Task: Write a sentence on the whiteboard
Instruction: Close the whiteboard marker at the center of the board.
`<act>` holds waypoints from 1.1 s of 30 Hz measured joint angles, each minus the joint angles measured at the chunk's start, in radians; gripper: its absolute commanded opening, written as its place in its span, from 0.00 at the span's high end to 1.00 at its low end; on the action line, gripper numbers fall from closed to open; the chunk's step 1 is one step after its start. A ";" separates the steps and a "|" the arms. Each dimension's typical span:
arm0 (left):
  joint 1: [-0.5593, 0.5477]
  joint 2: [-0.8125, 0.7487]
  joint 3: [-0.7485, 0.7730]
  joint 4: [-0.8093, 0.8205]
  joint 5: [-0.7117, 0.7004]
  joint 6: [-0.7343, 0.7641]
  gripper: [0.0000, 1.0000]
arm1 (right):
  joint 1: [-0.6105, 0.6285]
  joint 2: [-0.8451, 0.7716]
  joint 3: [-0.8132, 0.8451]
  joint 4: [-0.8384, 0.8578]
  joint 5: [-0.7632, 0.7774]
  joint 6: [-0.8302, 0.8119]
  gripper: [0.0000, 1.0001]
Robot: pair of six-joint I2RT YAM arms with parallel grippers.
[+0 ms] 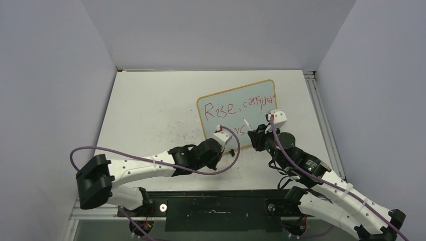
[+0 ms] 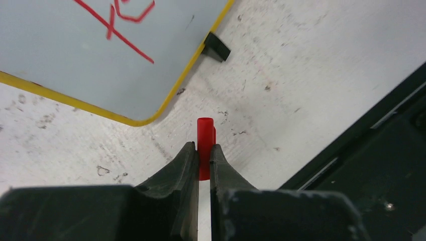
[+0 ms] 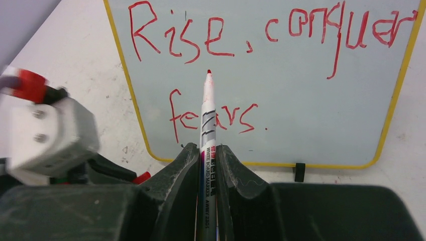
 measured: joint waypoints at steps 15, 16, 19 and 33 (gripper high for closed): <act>0.105 -0.448 0.028 -0.150 0.076 0.356 1.00 | -0.275 0.055 0.023 0.040 -0.531 0.019 0.95; 0.105 -0.464 0.015 -0.152 0.080 0.380 1.00 | -0.307 0.060 0.023 0.050 -0.603 0.024 0.95; 0.105 -0.492 -0.027 -0.157 0.084 0.436 1.00 | -0.374 0.086 0.024 0.068 -0.796 0.033 0.95; -0.052 -0.542 -0.089 -0.177 0.126 0.538 1.00 | -0.336 0.262 0.076 -0.118 -1.256 -0.040 0.95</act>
